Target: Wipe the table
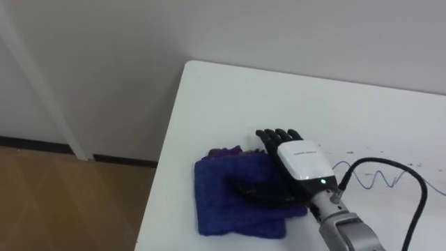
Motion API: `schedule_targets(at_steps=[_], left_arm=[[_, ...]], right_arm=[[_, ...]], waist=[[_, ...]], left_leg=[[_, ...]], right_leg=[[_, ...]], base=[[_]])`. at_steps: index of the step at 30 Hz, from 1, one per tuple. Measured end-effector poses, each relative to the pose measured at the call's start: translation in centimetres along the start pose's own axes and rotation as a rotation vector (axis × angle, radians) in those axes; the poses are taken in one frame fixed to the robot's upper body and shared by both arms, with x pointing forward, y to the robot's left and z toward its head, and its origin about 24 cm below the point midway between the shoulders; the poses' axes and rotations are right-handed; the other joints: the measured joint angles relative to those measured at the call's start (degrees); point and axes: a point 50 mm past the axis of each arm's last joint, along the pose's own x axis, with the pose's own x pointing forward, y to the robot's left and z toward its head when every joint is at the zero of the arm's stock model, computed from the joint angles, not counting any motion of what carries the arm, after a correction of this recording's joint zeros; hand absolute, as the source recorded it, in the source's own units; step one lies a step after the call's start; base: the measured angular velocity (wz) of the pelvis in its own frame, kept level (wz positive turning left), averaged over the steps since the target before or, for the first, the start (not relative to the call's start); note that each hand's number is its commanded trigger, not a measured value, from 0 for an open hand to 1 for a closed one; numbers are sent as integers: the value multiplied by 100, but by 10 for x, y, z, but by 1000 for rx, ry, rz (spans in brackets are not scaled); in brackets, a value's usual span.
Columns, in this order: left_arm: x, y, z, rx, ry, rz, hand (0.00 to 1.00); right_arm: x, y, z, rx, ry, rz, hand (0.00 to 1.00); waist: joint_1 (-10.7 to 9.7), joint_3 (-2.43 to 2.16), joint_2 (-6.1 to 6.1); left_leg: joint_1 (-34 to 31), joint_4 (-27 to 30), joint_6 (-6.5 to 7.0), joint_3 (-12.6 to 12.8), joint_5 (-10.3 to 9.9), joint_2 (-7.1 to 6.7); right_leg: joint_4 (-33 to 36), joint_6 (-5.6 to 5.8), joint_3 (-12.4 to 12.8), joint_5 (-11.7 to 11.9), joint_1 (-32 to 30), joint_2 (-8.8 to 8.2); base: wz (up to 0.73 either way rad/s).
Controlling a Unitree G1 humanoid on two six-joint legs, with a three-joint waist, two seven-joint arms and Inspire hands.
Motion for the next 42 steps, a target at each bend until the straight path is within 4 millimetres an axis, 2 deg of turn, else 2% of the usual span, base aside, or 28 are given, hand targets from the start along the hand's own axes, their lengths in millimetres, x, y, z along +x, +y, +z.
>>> schedule_targets(at_steps=[4,7,12,16,22,25,30,41,42], left_arm=[[0,-2,-2,-51,5,-11,0],[0,-5,-4,-48,10,-18,0],[0,-6,-3,-38,1,-17,0],[1,-5,0,-40,-21,-15,0],[1,-6,4,-20,-37,-45,0],[2,-4,7,-20,-47,-46,0],[2,-4,7,-19,-45,-47,0],[2,-2,1,12,-23,-54,0],[2,-2,1,15,-22,-53,0]], right_arm=[[-1,-1,4,10,-32,-34,0],[-1,-3,6,19,-50,-64,0],[1,-24,26,12,-152,-199,0],[-1,-29,37,30,-214,-240,0],[-4,-17,48,39,-266,-148,0],[-8,-5,42,26,-240,-65,0],[-25,22,27,13,-174,100,0],[-26,40,13,46,-109,184,0],[-26,40,12,51,-102,186,17]], waist=[[-1,1,52],[-62,-35,71],[-90,-36,75],[-68,-41,68],[-25,-52,52],[43,-55,47],[65,-49,55],[60,-46,51],[58,-46,51]], left_leg=[[44,-8,2,10,4,-1],[85,-27,2,8,4,-7],[79,-30,2,8,4,-2],[80,-38,2,7,4,1],[73,-78,4,6,5,1],[75,-77,4,3,5,-8],[82,-61,4,-4,5,-12],[211,-124,6,-27,4,-4],[215,-128,10,-48,1,-4]], right_leg=[[-8,0,-2,0,3,3],[-13,0,5,0,12,4],[-21,0,28,0,0,17],[-22,0,24,0,-1,17],[-15,0,18,0,-2,8],[-16,0,5,0,1,11],[-20,0,0,0,22,16],[-32,0,-34,0,147,-1],[-28,0,-70,0,163,-7]], base=[[-4],[0],[-1],[0],[-1],[0],[0],[0],[10]])
